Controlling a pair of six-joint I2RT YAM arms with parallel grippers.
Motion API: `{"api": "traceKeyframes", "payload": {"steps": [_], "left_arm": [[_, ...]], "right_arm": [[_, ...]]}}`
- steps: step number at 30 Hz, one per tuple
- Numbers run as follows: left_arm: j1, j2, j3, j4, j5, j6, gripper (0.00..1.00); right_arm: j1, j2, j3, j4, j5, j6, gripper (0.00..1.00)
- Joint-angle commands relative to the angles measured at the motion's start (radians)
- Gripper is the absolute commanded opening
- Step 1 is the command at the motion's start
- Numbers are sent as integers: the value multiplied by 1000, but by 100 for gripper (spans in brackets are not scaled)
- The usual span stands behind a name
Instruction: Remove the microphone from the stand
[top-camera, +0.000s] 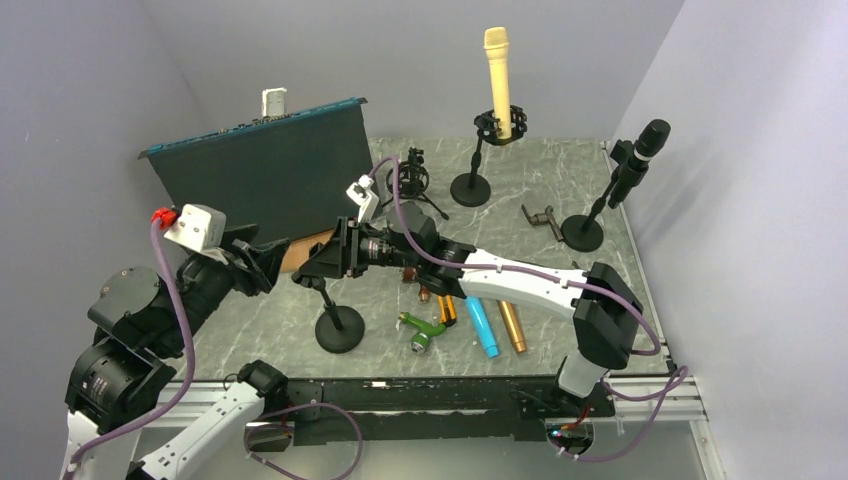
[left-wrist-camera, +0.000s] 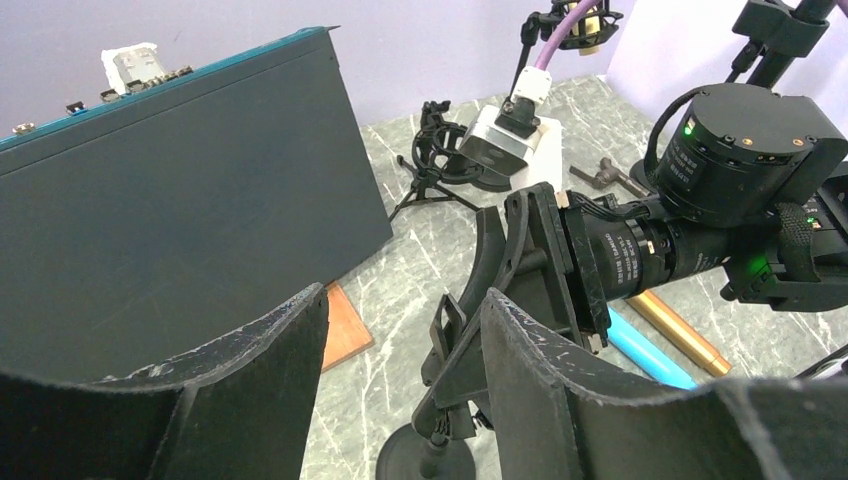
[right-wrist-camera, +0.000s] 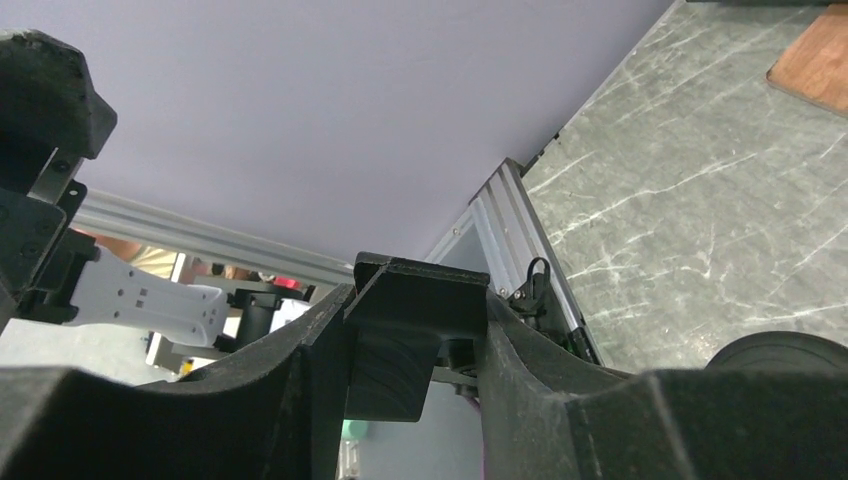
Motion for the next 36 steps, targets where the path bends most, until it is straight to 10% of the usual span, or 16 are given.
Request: {"api": "traceKeyframes", "payload": {"steps": [1, 24, 30, 36], "left_arm": [[-2, 6, 9, 19, -21, 8, 61], [-2, -20, -52, 21, -16, -22, 60], [-2, -15, -61, 30, -5, -27, 60], [-2, -2, -58, 52, 6, -27, 60]], "right_arm": [[18, 2, -6, -137, 62, -79, 32], [47, 88, -157, -204, 82, -85, 26], [47, 98, -159, -202, 77, -84, 35], [47, 87, -111, -209, 37, -128, 64]]}}
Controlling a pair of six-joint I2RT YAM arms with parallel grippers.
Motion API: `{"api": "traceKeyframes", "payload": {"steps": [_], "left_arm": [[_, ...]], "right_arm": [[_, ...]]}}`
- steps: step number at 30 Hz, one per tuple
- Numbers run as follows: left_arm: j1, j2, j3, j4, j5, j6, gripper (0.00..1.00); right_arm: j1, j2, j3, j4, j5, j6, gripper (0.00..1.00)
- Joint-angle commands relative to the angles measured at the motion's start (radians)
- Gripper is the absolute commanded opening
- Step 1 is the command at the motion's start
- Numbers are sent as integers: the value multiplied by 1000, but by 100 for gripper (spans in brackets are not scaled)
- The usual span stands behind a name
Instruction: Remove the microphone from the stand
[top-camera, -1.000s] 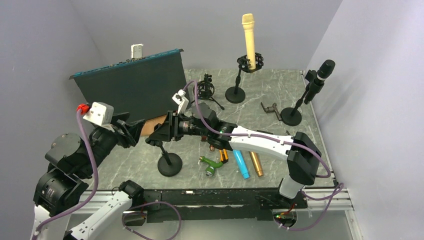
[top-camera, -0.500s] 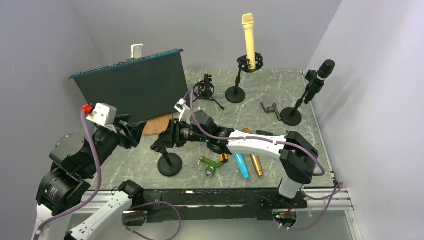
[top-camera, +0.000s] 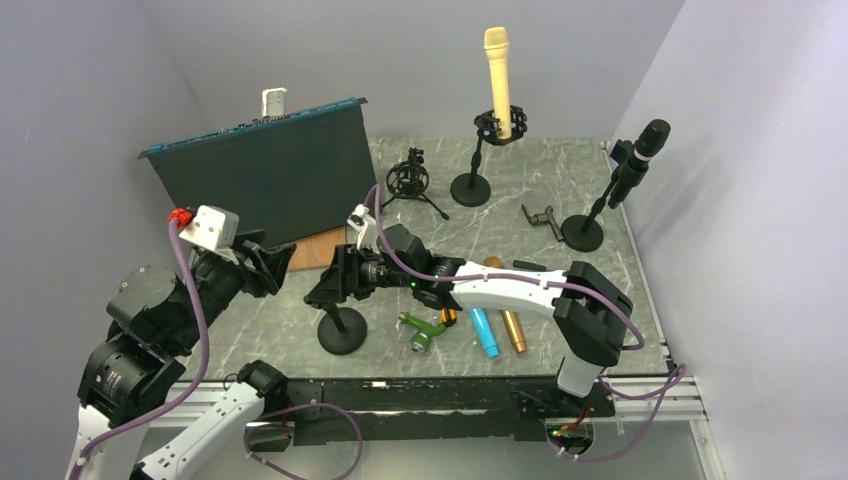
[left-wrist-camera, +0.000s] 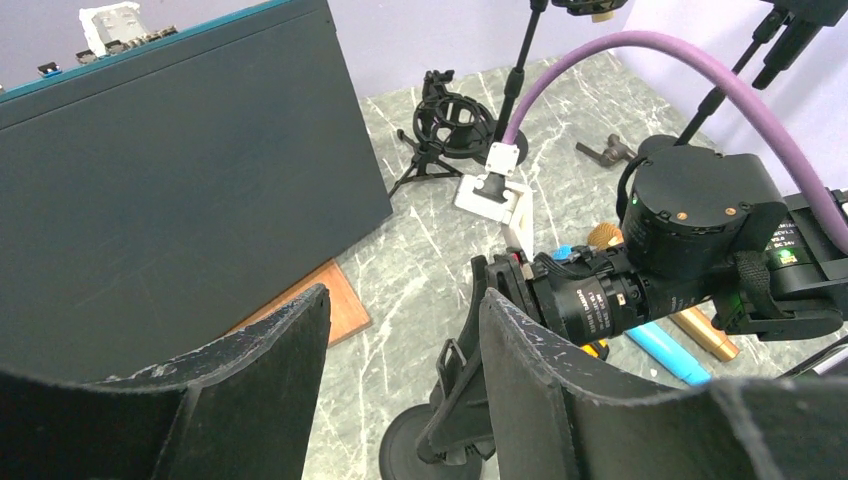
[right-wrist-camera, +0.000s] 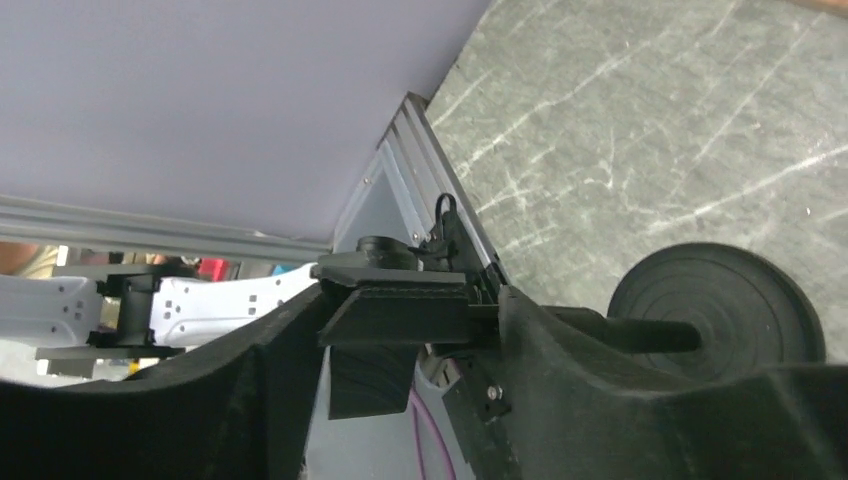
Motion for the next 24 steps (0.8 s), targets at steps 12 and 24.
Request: {"api": "traceKeyframes", "payload": {"steps": [12, 24], "left_arm": [[-2, 83, 117, 204, 32, 33, 57], [-2, 67, -55, 488, -29, 39, 57]], "right_arm": [[-23, -120, 117, -348, 59, -252, 100], [-174, -373, 158, -634, 516, -505, 100]]}}
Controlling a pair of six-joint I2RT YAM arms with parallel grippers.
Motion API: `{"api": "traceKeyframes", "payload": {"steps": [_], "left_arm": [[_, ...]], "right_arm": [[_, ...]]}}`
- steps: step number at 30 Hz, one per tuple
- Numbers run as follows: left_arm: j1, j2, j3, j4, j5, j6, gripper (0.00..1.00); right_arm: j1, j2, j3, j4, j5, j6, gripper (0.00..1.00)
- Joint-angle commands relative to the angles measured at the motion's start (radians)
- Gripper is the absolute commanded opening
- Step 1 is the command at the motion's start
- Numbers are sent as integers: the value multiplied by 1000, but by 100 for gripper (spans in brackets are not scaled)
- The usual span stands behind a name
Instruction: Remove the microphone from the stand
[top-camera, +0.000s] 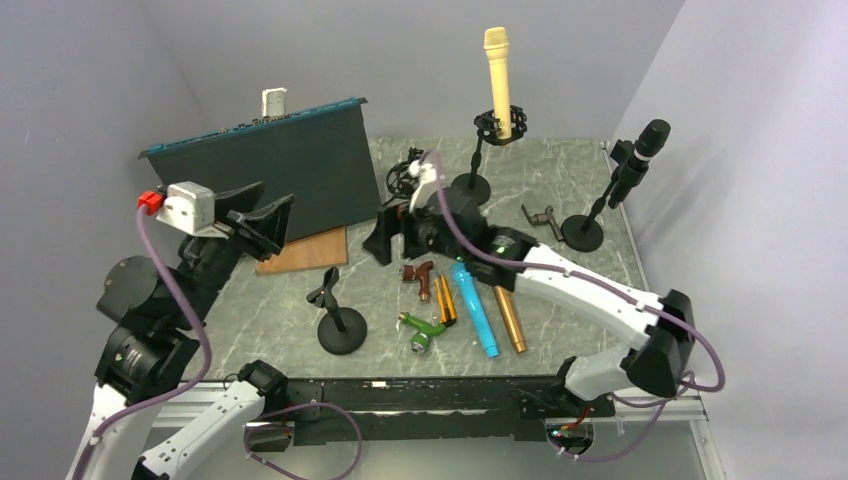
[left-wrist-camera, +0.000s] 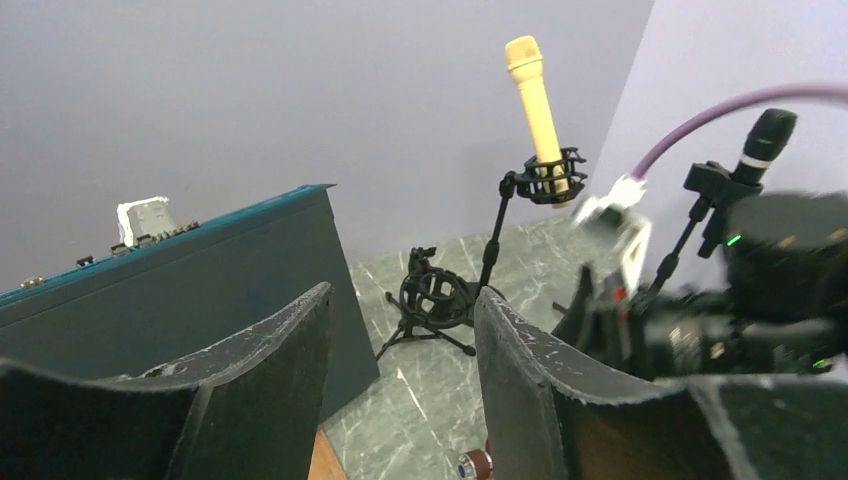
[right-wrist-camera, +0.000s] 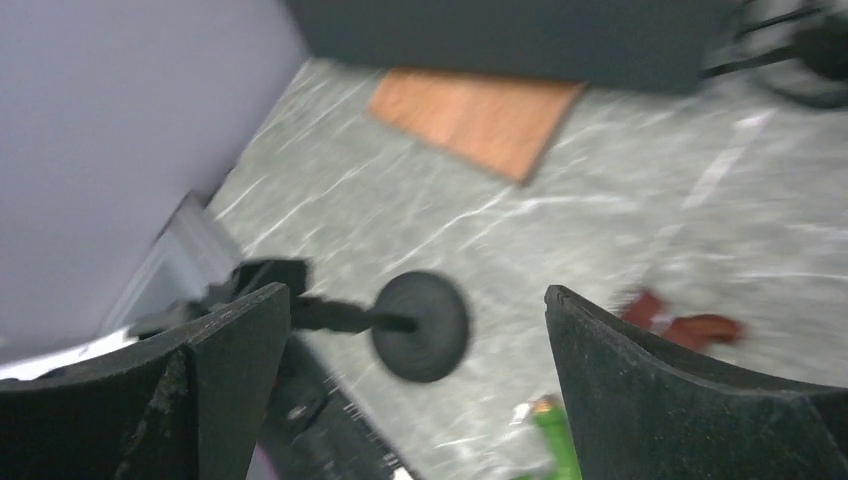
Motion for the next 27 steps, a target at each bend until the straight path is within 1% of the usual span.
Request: {"api": "traceKeyframes", "payload": {"steps": [1, 4, 7, 9, 11, 14, 17, 18, 20, 23, 25, 27], "left_arm": [[-2, 9, -91, 109, -34, 32, 57], [-1, 12, -162, 134, -37, 50, 59], [-2, 17, -222, 164, -46, 71, 59], [1, 25, -239, 162, -39, 75, 59], [3, 28, -242, 145, -21, 77, 59], [3, 1, -276, 159, -5, 73, 59], [2, -33, -296, 179, -12, 76, 58], [2, -40, -298, 179, -21, 80, 58], [3, -50, -297, 172, -39, 81, 58], [1, -66, -303, 177, -38, 78, 58], [2, -72, -303, 180, -30, 76, 57], [1, -74, -306, 184, -26, 75, 58]], "right_arm": [[-100, -116, 59, -123, 253, -144, 100], [-180, -158, 88, -153, 347, -217, 100], [-253, -157, 143, -159, 436, -298, 100], [-307, -139, 184, -149, 463, -340, 100], [-369, -106, 235, -138, 457, -375, 100], [-442, -36, 325, -126, 472, -423, 100], [-506, 43, 396, -78, 463, -488, 100], [-530, 98, 459, -85, 473, -500, 100], [-575, 202, 598, -156, 466, -520, 100], [-613, 336, 773, -238, 375, -594, 100], [-619, 396, 829, -238, 369, -636, 100], [-636, 452, 899, -268, 376, -626, 100]]}}
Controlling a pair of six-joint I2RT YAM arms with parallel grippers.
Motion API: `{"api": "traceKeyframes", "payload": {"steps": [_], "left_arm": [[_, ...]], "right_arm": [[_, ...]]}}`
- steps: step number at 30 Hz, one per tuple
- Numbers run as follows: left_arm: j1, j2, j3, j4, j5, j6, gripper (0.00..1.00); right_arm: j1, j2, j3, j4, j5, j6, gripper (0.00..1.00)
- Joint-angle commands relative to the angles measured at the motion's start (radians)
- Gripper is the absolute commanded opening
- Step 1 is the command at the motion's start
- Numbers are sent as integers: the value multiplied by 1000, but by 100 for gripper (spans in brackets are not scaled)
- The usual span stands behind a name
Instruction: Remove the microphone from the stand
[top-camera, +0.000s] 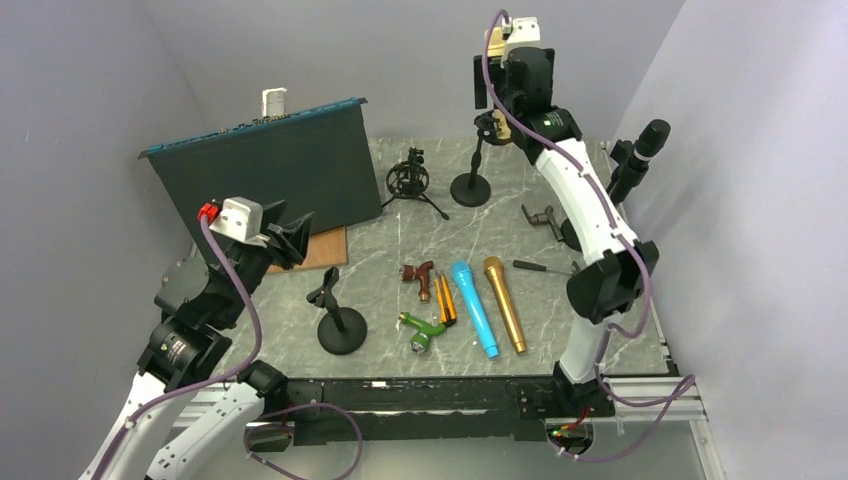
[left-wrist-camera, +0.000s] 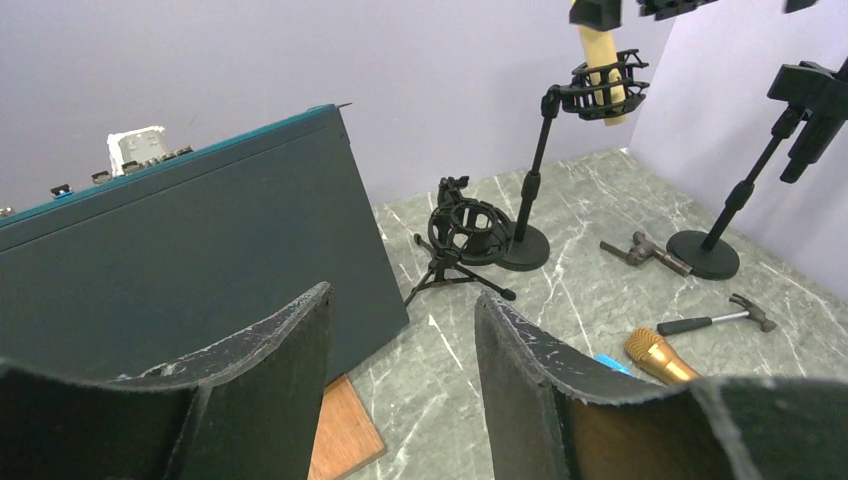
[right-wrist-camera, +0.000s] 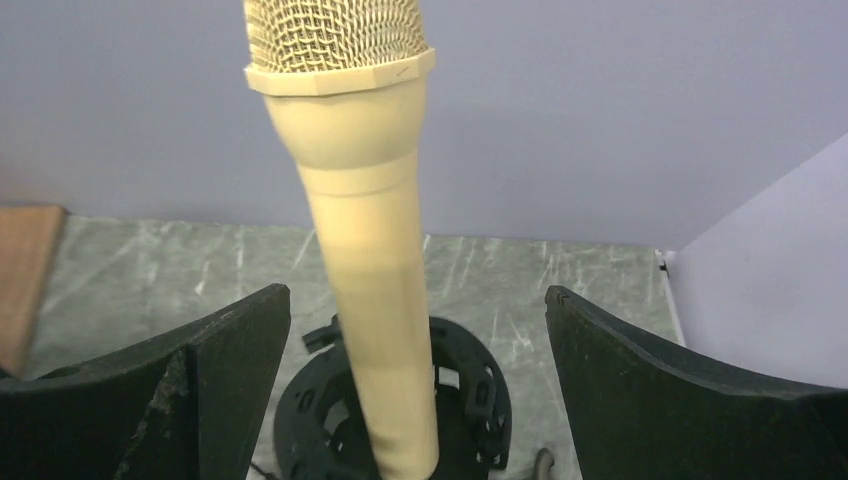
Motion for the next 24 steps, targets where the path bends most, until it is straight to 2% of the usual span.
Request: {"api": "traceKeyframes", "payload": {"steps": [1, 3, 7, 11, 19, 24], "left_arm": [[0, -9, -3, 49, 1, 8, 57], [-3, -5, -7, 52, 0, 8, 58], [-11, 8, -8, 51, -1, 11, 58], [-11, 19, -3, 45, 2, 13, 58], [-11, 42, -5, 45, 11, 10, 58], [-11, 63, -5, 42, 22, 8, 58]], "right_arm": [[-27, 101, 159, -94, -34, -63, 100], [-42, 119, 180, -93, -49, -50, 98], [-43, 127, 151, -55, -112, -53, 84], [-43, 137, 154, -47, -107, -67, 71], [-43, 111, 144, -7, -100, -106, 36], [-44, 126, 214, -13, -115, -103, 26]]}}
